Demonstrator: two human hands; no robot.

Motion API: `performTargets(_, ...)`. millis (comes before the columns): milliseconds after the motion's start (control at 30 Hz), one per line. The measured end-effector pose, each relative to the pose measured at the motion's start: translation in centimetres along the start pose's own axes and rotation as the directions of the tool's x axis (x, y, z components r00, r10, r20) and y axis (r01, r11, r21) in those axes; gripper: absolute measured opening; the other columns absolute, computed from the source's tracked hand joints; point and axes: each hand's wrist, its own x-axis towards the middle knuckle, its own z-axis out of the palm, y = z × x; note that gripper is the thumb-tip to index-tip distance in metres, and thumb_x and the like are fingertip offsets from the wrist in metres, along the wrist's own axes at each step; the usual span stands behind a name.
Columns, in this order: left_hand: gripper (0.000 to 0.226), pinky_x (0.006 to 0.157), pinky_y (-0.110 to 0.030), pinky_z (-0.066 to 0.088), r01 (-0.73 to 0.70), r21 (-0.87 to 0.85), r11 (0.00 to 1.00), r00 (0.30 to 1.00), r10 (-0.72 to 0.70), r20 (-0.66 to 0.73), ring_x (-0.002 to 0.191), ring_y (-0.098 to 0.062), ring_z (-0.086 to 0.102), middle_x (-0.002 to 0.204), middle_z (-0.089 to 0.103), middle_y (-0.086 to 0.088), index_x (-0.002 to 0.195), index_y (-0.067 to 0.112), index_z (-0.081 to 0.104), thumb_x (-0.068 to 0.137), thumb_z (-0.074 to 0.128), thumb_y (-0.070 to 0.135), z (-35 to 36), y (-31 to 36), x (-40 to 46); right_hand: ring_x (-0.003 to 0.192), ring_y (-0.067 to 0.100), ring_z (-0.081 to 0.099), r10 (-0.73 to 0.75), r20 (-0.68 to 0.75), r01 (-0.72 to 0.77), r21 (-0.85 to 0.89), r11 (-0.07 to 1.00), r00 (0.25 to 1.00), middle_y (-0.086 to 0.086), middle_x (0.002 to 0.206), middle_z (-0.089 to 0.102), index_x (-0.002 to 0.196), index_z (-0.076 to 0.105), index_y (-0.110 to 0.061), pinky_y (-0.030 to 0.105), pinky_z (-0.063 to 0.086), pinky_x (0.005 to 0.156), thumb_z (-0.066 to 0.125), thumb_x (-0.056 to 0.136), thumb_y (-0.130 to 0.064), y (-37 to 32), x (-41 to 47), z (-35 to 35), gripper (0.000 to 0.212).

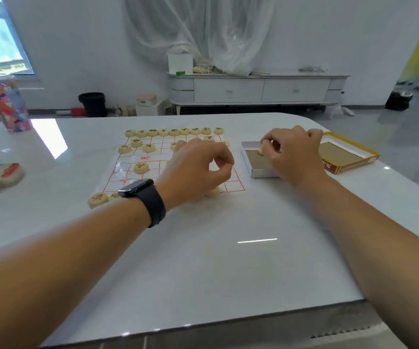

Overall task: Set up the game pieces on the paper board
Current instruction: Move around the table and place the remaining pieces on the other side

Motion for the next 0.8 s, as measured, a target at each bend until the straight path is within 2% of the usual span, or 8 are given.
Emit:
performTargets(133,0.006,0.102,-0.039,0.037,-0.027,0.060,0.998,0.996,0.022,0.082,0.091,-0.005,0.058,0.088,0.068,0.018,0.094,0.033,0.069,0.094,0.063,0.035,1.8,1.7,3.0,0.095,0.018,0.053,0.066,0.078,-0.064,-0.025,0.998,0.995,-0.013,0.090,0.071,0.093,0.073,-0.032,0.038,0.018,0.079,0.052,0.097,-0.034,5.0,-0.1,-1.6,0.021)
performTargets(267,0.009,0.101,-0.043,0.041,-0.011,0.089,0.996,0.993,0.000,0.121,0.089,-0.005,0.060,0.083,0.067,0.021,0.093,0.034,0.071,0.092,0.063,0.038,3.9,3.3,6.4,0.102,0.017,0.051,0.194,0.210,-0.199,0.004,0.980,0.958,-0.015,0.096,0.068,0.096,0.072,-0.037,0.038,0.018,0.082,0.055,0.095,-0.040,7.0,0.0,-2.9,0.017)
performTargets(400,0.014,0.102,-0.038,0.040,0.044,0.170,0.984,0.961,-0.089,0.264,0.098,-0.012,0.061,0.100,0.069,0.015,0.103,0.032,0.070,0.092,0.063,0.037,6.9,5.3,9.0,0.110,0.018,0.049,0.286,0.345,-0.258,-0.125,0.958,0.894,-0.013,0.098,0.066,0.099,0.067,-0.038,0.042,0.024,0.088,0.056,0.089,-0.046,7.9,-0.2,-3.0,0.017)
performTargets(500,0.024,0.097,-0.035,0.031,-0.028,0.298,0.954,0.906,-0.102,0.410,0.106,-0.014,0.057,0.111,0.067,0.015,0.115,0.037,0.066,0.093,0.061,0.044,8.2,6.1,10.5,0.109,0.021,0.049,0.351,0.397,-0.290,-0.205,0.935,0.848,-0.009,0.096,0.066,0.093,0.067,-0.037,0.044,0.025,0.090,0.056,0.086,-0.049,8.0,0.0,-3.1,0.017)
performTargets(567,0.026,0.099,-0.035,0.036,0.036,0.223,0.974,0.855,-0.146,0.497,0.106,-0.013,0.055,0.112,0.063,0.015,0.118,0.038,0.066,0.094,0.060,0.048,8.3,6.5,11.5,0.106,0.022,0.053,0.372,0.428,-0.279,-0.265,0.923,0.824,-0.007,0.092,0.066,0.090,0.068,-0.036,0.045,0.024,0.088,0.053,0.088,-0.049,7.6,0.2,-3.2,0.020)
performTargets(667,0.022,0.101,-0.037,0.044,0.125,0.181,0.976,0.859,-0.198,0.472,0.106,-0.015,0.055,0.110,0.060,0.013,0.115,0.037,0.068,0.097,0.057,0.039,8.9,6.6,12.7,0.101,0.025,0.054,0.395,0.463,-0.273,-0.309,0.911,0.794,-0.004,0.091,0.067,0.094,0.071,-0.032,0.047,0.023,0.087,0.049,0.087,-0.047,7.3,0.6,-3.3,0.028)
performTargets(733,0.023,0.094,-0.031,0.046,0.126,0.180,0.976,0.835,-0.202,0.512,0.101,-0.013,0.055,0.106,0.060,0.013,0.116,0.034,0.071,0.096,0.061,0.035,9.4,6.7,13.2,0.098,0.025,0.054,0.412,0.476,-0.285,-0.318,0.904,0.777,-0.003,0.091,0.067,0.097,0.072,-0.029,0.050,0.024,0.093,0.050,0.087,-0.044,7.4,0.6,-3.3,0.029)
performTargets(800,0.024,0.089,-0.025,0.041,0.158,0.144,0.977,0.771,-0.213,0.600,0.098,-0.011,0.054,0.104,0.062,0.013,0.117,0.031,0.073,0.096,0.064,0.037,9.4,6.8,13.3,0.098,0.025,0.054,0.424,0.490,-0.299,-0.315,0.901,0.762,-0.003,0.092,0.066,0.099,0.072,-0.027,0.053,0.024,0.101,0.049,0.085,-0.046,7.4,0.7,-3.4,0.033)
